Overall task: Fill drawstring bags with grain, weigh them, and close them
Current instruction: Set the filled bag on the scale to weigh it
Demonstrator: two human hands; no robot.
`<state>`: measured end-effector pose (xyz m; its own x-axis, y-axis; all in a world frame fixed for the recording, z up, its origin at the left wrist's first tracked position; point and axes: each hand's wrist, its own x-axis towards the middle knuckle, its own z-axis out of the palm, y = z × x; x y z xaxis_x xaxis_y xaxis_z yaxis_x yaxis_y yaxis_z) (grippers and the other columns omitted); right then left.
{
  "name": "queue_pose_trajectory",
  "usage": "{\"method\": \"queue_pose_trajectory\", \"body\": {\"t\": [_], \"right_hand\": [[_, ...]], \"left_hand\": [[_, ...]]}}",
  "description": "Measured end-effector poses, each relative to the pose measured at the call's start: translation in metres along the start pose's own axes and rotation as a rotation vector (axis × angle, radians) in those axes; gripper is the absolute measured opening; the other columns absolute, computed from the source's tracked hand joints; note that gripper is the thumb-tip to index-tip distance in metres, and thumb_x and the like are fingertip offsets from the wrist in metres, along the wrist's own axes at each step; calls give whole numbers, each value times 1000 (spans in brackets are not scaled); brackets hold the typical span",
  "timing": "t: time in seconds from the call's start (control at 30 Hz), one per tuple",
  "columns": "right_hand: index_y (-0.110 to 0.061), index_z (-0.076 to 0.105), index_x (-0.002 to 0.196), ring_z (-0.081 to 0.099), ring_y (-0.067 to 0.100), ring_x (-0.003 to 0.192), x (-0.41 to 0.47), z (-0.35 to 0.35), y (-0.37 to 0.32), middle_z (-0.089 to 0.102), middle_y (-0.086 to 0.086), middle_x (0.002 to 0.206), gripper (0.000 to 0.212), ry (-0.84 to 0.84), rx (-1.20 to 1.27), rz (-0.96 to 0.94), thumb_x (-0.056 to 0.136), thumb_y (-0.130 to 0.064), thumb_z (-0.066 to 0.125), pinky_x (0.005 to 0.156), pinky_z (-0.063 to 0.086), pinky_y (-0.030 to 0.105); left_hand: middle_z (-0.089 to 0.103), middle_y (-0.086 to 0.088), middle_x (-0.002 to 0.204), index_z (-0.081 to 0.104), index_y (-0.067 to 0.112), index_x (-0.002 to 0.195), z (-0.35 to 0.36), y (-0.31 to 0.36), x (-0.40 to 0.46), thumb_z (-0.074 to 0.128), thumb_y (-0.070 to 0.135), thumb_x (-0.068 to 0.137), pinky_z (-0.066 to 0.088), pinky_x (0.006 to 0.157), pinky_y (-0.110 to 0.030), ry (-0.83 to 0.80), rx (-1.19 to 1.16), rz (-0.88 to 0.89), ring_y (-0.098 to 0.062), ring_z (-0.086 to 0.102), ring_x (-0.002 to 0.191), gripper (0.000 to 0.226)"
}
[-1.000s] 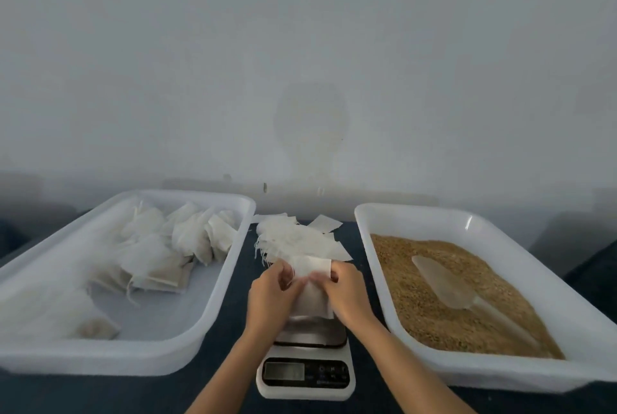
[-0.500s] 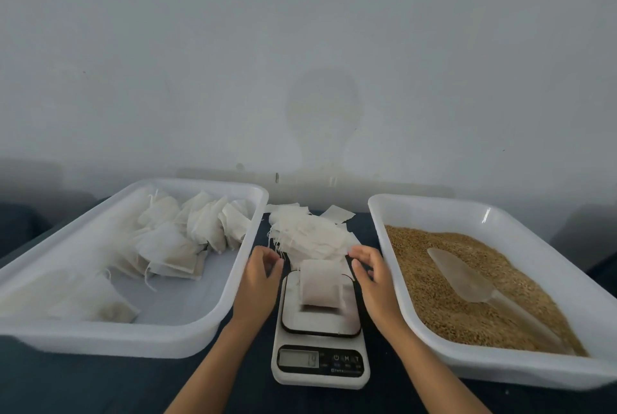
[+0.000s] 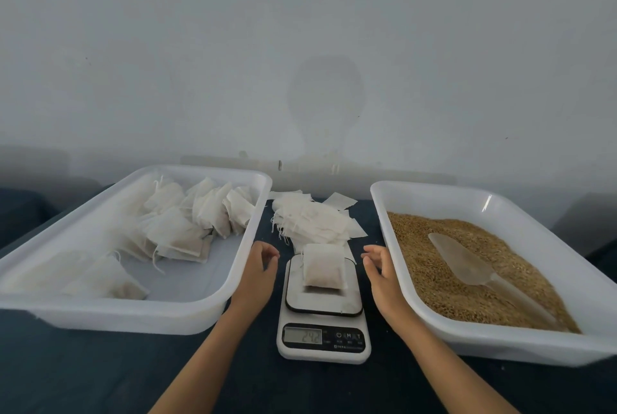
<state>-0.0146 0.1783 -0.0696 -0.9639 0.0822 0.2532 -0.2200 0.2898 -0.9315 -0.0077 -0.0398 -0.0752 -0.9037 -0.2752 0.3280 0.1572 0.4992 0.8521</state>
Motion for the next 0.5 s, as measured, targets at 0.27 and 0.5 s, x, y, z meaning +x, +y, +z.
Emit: {"method": "queue_pose_trajectory", "body": {"t": [0.27, 0.5], "right_hand": [[-10, 54, 108, 55, 19, 104, 2, 1, 0, 60, 10, 108, 15, 20, 34, 16, 97, -5, 45, 91, 36, 24], [-11, 54, 108, 59, 16, 97, 14, 15, -8, 62, 6, 102, 13, 24, -1, 29, 95, -7, 50, 79, 43, 17]], "left_hand": [[56, 7, 85, 55, 14, 87, -1, 1, 0, 54, -1, 89, 37, 68, -3, -10, -3, 2, -1, 52, 80, 15], [61, 7, 89, 55, 14, 95, 9, 16, 14, 58, 9, 89, 38, 69, -5, -83, 2, -21, -12, 59, 89, 8]]}}
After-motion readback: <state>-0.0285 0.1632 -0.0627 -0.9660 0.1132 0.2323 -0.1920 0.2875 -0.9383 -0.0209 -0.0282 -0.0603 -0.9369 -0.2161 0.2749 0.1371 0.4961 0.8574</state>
